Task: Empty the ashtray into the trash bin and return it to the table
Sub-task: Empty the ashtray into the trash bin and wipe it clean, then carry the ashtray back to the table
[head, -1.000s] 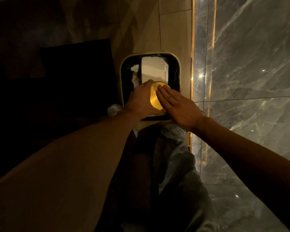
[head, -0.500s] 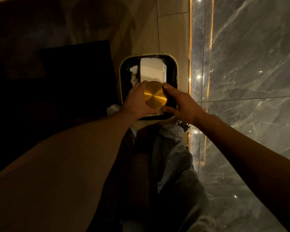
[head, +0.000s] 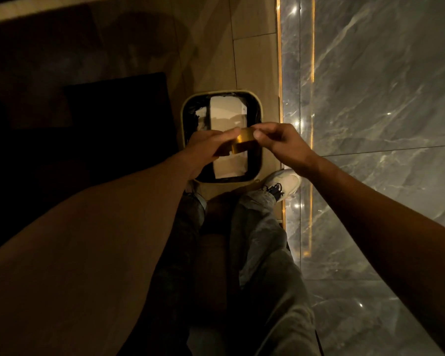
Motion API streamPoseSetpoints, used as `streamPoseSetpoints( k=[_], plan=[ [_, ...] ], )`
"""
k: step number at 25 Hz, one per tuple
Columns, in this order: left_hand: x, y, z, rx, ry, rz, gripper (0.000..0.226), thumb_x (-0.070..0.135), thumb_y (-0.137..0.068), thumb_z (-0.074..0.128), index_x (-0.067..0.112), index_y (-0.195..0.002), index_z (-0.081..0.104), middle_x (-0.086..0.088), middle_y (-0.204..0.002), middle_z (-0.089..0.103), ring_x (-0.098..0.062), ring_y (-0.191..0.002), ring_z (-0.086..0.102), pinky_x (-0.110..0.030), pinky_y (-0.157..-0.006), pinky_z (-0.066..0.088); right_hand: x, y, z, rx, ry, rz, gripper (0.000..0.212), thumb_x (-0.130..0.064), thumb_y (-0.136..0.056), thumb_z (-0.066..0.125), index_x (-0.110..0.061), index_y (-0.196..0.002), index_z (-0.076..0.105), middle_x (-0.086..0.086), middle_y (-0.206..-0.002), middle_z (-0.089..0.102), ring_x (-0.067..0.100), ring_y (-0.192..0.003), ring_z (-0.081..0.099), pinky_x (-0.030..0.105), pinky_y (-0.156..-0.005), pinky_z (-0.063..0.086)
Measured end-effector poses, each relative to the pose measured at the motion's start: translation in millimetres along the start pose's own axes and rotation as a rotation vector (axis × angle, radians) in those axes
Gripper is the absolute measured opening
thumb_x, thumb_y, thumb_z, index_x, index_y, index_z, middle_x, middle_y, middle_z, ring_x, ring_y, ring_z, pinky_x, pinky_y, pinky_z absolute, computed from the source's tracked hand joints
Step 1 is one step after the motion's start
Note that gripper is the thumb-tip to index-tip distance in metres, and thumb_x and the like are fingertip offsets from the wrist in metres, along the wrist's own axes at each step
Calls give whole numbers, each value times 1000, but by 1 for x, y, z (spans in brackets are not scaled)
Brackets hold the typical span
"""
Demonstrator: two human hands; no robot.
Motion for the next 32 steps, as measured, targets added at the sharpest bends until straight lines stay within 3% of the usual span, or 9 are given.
streamPoseSetpoints(
  k=[3,8,12,15,19,23,26,28,32],
  plan=[
    [10,12,0,-17,88,-32,48,55,-81,67,18,-112,65,-5,-124,64,-20,-111,61,-37,-101,48,-9,6,3,31,-83,52,23,-22,-99,51,-12,-112,68,14,-111,69,23,-109,64,37,-98,49],
    [20,27,3,110,237,-65,34,39,-98,49,19,-124,59,-5,-131,59,-19,-110,58,-27,-73,48,-24,14,4,120,-129,161,18,-28,-100,49,-18,-105,63,15,-108,63,37,-109,63,46,-91,55],
    [34,42,3,87,236,102,41,35,-101,41,28,-142,47,1,-147,47,-19,-133,46,-31,-94,47,-44,26,-7,218,-97,177,8,-33,-98,50,-26,-101,54,8,-105,61,37,-102,65,36,-69,59],
    [51,62,12,55,70,261,53,34,-95,55,34,-146,38,0,-151,44,-18,-136,42,-40,-114,35,-64,38,-19,316,-29,118,13,-32,-98,51,-21,-103,56,7,-103,60,38,-96,66,42,-63,62],
    [73,97,24,11,-245,502,102,20,-65,86,35,-147,28,5,-140,46,-18,-129,48,-39,-108,44,-99,61,-38,374,0,78,19,-32,-100,47,-19,-106,60,8,-97,62,36,-78,69,42,-62,61],
    [89,128,28,30,-316,589,116,10,-58,91,25,-151,24,-2,-143,44,-22,-128,48,-38,-103,48,-136,90,-45,305,61,51,23,-28,-99,51,-20,-118,62,2,-103,67,30,-79,72,31,-61,58],
    [101,152,30,88,-329,671,108,14,-59,91,22,-149,30,-5,-142,45,-21,-126,50,-34,-99,50,-159,113,-46,198,126,-41,42,-23,-90,67,-25,-130,54,-17,-109,58,11,-86,68,20,-64,58],
    [109,171,28,132,-383,750,108,21,-57,92,18,-147,34,-4,-144,41,-20,-130,45,-37,-105,46,-168,125,-48,162,120,-48,65,-16,-79,78,-24,-137,48,-12,-124,51,7,-92,65,14,-68,54],
    [124,218,16,175,-467,855,109,36,-55,91,16,-146,36,0,-147,36,-5,-127,37,-13,-104,35,-200,153,-47,99,236,-117,98,-23,-65,86,-25,-148,34,-3,-142,41,21,-104,64,29,-80,59]
  ],
)
Point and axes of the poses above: each hand's wrist, its own y-axis away from the middle knuckle, its own z-axis out of the palm, x = y × z, the point moved 4 cm from there along -y, towards the middle knuckle
